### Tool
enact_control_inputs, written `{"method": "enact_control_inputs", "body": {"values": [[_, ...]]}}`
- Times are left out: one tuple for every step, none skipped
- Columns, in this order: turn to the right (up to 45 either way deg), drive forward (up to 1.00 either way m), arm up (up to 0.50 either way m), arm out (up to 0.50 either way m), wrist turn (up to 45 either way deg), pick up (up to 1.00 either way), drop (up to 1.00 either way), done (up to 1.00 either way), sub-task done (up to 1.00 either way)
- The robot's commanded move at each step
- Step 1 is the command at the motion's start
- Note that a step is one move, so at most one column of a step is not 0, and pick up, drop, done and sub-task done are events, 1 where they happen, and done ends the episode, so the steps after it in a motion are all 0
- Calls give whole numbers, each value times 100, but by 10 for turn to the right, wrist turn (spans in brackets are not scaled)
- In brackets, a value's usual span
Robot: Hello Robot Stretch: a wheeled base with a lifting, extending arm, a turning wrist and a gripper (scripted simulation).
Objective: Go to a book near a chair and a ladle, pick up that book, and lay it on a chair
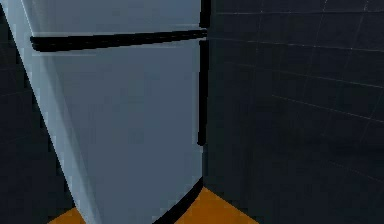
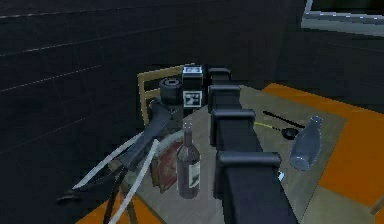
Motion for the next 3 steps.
{"method": "enact_control_inputs", "body": {"values": [[0,0,0,0,450,0,0,0,0],[0,0,0,0,450,0,0,0,0],[0,0,0,0,180,0,0,0,0]]}}
